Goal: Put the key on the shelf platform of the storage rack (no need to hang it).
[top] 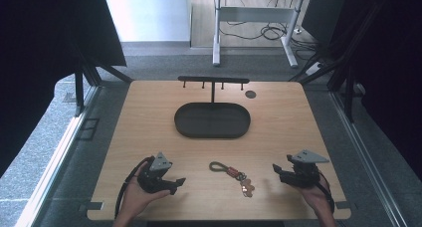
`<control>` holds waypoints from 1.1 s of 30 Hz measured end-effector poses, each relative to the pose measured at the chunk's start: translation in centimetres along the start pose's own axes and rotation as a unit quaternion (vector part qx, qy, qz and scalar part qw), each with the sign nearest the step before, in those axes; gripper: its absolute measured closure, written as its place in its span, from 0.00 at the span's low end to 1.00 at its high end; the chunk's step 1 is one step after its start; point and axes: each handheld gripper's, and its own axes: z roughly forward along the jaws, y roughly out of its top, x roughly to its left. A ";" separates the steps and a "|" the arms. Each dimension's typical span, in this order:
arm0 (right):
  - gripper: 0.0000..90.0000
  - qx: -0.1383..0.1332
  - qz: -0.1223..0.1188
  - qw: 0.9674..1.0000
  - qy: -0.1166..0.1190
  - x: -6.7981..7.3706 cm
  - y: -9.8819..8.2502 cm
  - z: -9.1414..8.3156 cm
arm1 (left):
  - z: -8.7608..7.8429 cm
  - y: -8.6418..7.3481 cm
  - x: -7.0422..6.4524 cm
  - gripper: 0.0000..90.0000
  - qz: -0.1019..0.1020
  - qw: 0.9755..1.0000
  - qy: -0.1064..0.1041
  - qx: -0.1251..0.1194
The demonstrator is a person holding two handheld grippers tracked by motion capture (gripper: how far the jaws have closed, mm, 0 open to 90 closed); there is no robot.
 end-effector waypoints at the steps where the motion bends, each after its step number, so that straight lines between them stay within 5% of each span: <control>1: 0.40 0.001 0.000 1.000 0.004 0.1 0.1 -0.1 | -0.1 0.1 0.0 0.30 -0.001 1.000 0.000 -0.003; 14: 0.50 0.052 0.000 0.998 0.029 0.1 1.3 -0.7 | 0.2 0.5 -0.5 0.30 0.008 1.000 -0.012 0.001; 26: 0.49 0.103 -0.047 0.993 0.041 1.7 4.8 -0.5 | -0.5 0.3 0.3 0.30 -0.002 1.000 -0.004 -0.004; 33: 0.51 0.137 -0.072 0.986 0.055 3.1 6.4 0.9 | -1.1 0.5 0.2 0.30 0.005 1.000 -0.003 -0.011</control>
